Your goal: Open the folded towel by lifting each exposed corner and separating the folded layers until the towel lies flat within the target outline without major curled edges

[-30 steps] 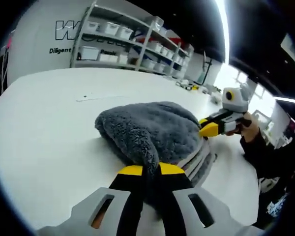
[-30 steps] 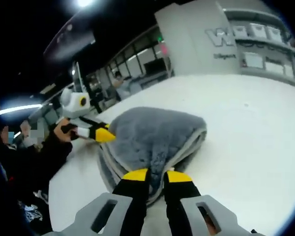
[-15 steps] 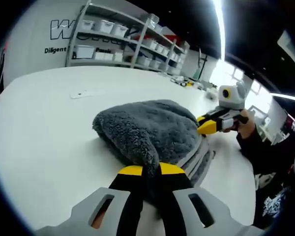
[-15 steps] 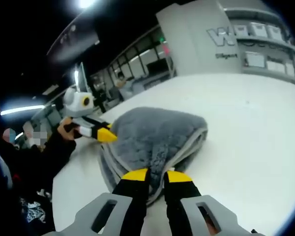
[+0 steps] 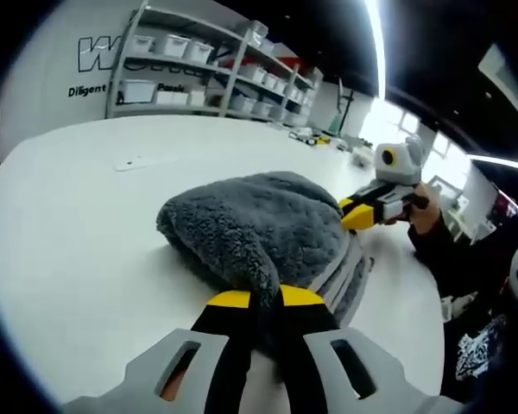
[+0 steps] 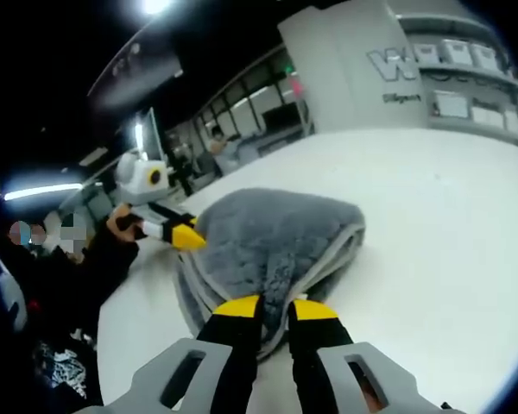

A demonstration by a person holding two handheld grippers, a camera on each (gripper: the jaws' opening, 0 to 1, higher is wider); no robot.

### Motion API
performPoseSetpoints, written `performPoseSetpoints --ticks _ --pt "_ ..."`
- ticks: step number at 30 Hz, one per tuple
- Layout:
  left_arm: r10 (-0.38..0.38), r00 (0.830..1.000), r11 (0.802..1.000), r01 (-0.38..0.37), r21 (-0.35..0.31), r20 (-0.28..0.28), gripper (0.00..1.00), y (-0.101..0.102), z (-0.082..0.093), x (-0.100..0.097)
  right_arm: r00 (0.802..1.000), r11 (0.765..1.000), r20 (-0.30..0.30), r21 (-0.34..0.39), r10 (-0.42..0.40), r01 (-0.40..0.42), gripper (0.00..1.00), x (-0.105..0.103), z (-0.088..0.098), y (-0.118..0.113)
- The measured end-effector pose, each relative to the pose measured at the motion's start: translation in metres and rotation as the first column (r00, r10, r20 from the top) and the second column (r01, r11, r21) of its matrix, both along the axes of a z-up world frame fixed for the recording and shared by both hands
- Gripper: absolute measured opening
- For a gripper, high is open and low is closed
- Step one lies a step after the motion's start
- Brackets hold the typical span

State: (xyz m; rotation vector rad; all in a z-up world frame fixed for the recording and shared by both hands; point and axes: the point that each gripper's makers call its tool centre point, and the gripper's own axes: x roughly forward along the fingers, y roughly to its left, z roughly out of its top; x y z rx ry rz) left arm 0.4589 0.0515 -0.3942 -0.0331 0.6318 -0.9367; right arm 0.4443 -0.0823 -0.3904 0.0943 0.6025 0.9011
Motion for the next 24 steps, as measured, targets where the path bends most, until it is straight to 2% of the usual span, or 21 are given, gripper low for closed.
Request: performPoseSetpoints --ticks 8,15,24 --pt "-0.014 1.000 1.000 0.013 -0.012 -0.018 0.08 0.0001 -0.0013 -0.0037 1.000 1.000 0.001 0.001 0.014 -0.014 0.08 -0.0063 0.0003 0.0006" --pt "-0.016 1.000 1.000 0.016 -0.006 -0.005 0.08 0.0019 -0.0004 -0.0013 1.000 1.000 0.004 0.005 0.012 -0.012 0.08 -0.0059 0.0000 0.0006" --pt "-0.025 1.000 1.000 0.025 -0.002 -0.005 0.08 -0.0017 -0.0007 -0.0074 1.000 1.000 0.004 -0.003 0.016 -0.016 0.07 -0.0036 0.0008 -0.0012"
